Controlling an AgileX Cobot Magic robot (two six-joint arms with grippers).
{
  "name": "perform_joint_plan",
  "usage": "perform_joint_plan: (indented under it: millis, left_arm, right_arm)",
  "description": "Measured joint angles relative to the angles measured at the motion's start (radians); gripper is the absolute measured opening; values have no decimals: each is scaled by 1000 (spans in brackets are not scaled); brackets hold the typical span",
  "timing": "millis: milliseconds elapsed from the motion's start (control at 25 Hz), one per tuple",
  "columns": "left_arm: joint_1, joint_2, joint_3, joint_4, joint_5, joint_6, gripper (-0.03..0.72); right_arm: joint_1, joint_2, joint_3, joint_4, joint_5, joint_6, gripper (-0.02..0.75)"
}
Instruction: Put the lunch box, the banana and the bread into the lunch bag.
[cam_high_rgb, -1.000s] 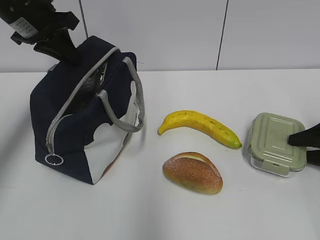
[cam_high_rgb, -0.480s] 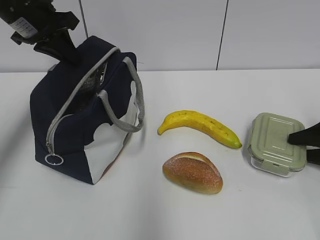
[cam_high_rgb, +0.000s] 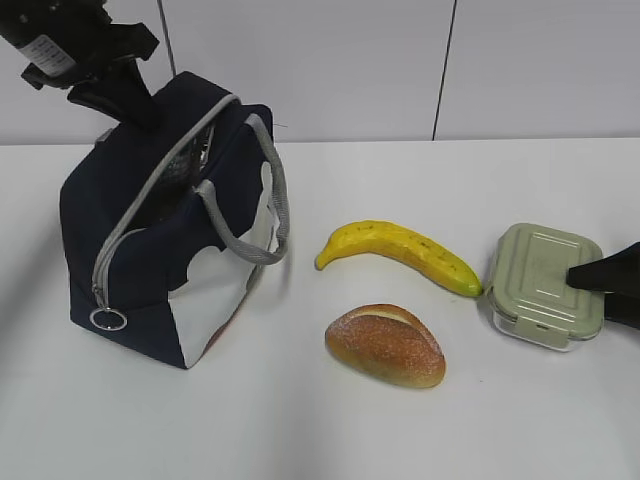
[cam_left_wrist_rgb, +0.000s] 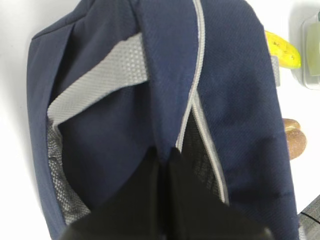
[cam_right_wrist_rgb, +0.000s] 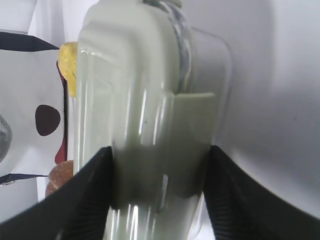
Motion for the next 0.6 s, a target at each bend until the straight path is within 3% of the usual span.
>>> perform_joint_plan:
  millis: [600]
  left_arm:
    - [0,0,0,0,0,0,-1]
  right_arm:
    - [3,6,-11,9,24,-16,393]
